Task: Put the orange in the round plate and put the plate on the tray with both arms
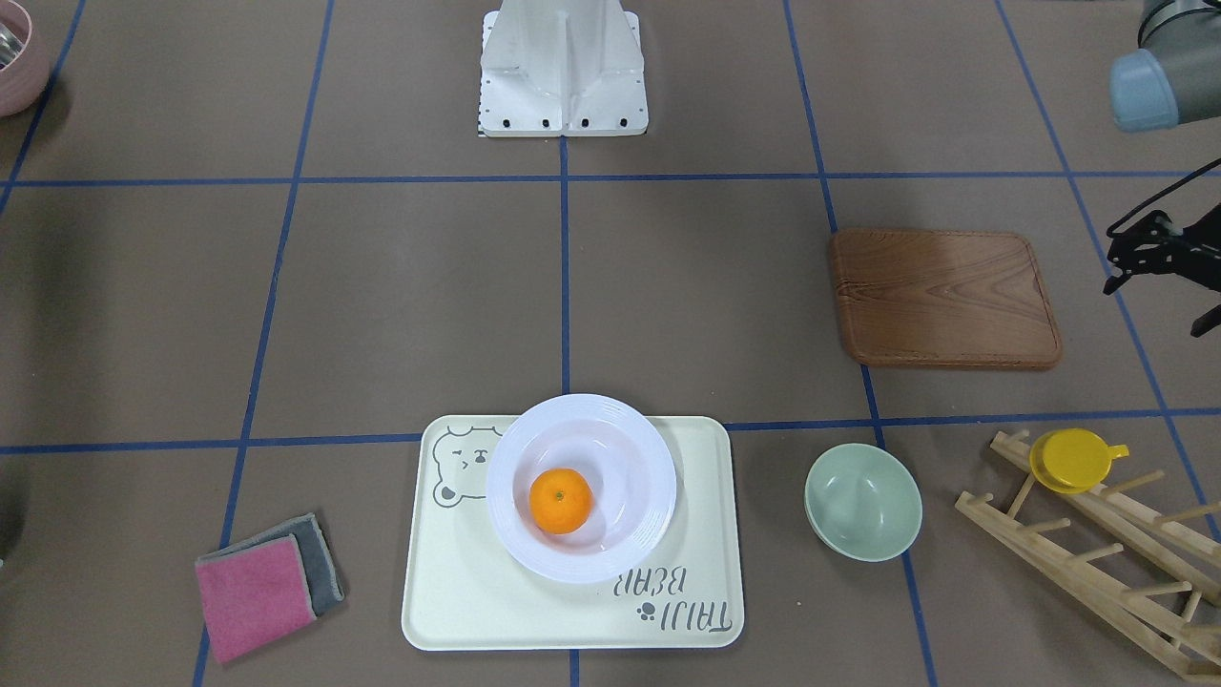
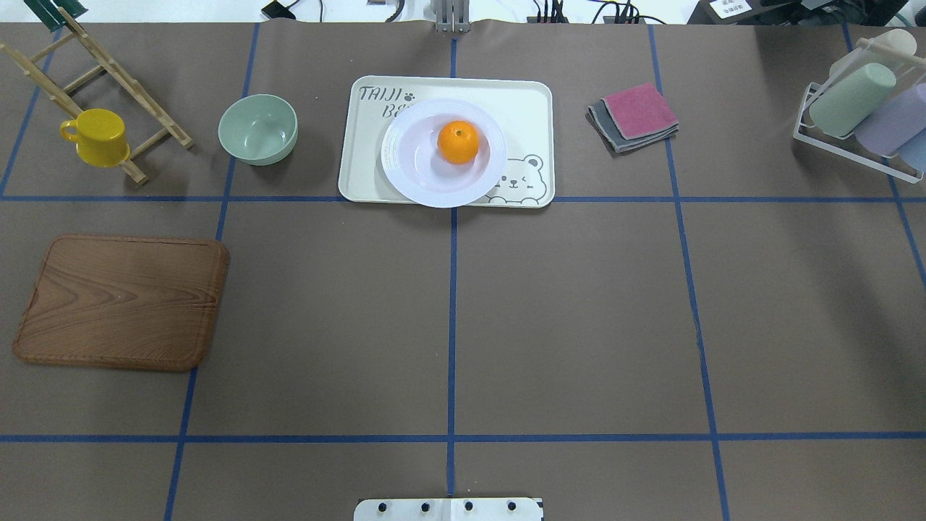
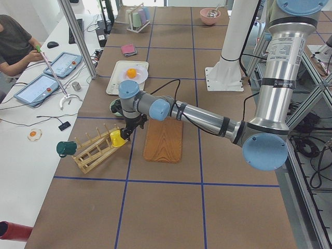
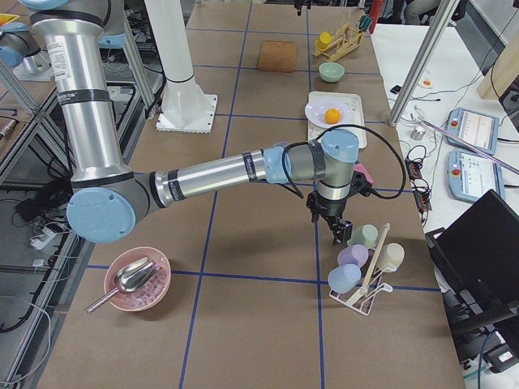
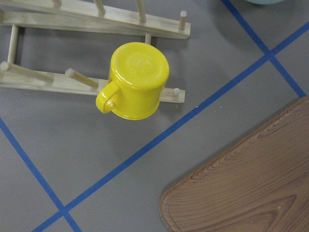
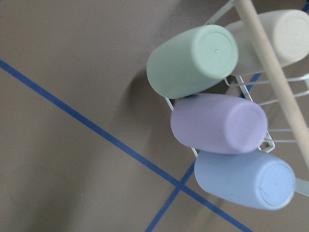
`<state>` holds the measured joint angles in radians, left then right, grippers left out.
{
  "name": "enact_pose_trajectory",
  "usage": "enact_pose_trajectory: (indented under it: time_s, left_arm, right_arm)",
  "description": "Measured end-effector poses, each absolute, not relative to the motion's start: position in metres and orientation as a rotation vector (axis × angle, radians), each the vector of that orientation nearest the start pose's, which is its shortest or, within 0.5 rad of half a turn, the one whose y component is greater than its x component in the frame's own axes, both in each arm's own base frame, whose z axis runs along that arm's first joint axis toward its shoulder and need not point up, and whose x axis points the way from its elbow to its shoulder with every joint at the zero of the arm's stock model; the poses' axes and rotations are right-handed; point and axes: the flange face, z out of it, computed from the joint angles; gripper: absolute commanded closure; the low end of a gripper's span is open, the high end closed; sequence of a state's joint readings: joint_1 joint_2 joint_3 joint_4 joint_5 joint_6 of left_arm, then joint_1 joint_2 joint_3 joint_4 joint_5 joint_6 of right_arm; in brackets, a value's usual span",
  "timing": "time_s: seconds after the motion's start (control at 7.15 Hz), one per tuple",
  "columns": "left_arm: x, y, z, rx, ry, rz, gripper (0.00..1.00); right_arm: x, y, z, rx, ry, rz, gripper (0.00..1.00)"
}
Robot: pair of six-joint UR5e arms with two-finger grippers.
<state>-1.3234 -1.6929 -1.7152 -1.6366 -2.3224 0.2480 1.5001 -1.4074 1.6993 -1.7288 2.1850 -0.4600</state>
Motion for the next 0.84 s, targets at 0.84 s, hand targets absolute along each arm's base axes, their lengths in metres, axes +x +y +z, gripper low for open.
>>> enact_pose_trajectory:
  time_s: [0.84]
  left_arm:
    - [0.06, -0.568, 0.552, 0.278, 0.776, 0.587, 0.01]
  right_arm:
    - [0.03, -0.54, 0.553, 0.213, -0.667, -0.55, 0.0]
